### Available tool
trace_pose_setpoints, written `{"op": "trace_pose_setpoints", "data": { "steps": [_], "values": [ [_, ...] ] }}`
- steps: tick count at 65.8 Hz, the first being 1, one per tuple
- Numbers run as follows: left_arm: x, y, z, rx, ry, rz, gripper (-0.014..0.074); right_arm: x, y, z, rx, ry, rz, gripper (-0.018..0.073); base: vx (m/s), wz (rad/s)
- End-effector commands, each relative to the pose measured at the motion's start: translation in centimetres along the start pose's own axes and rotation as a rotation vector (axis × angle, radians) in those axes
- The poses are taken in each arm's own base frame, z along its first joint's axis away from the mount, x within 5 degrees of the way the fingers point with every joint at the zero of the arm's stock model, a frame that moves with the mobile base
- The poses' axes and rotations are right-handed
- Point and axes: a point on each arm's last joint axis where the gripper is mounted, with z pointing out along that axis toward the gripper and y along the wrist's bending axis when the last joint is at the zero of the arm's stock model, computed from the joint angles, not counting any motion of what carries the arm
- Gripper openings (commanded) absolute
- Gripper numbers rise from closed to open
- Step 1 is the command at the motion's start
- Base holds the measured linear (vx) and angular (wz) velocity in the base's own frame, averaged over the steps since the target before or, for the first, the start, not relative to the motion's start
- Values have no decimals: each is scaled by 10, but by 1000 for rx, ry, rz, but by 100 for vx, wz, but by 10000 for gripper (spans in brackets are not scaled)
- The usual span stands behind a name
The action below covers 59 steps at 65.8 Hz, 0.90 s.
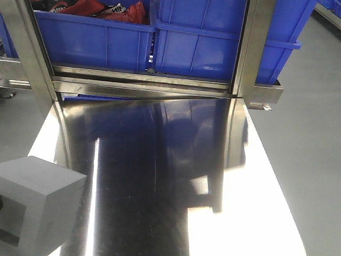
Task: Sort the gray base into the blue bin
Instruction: 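Raise the held gray block close to the robot body, then turn the base away from the table while holding the block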
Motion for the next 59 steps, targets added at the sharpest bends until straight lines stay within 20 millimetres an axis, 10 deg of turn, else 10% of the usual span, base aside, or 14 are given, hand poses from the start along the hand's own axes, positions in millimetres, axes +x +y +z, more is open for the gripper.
{"op": "trace_pose_setpoints", "data": {
  "steps": [1,59],
  "values": [
    [-20,-1,-2,4,-136,-19,-6,-2,0,0,1,-70,-13,-9,0,0],
    [-20,-1,-2,4,-136,-19,-6,-2,0,0,1,-70,-13,-9,-3,-36]
  ]
}}
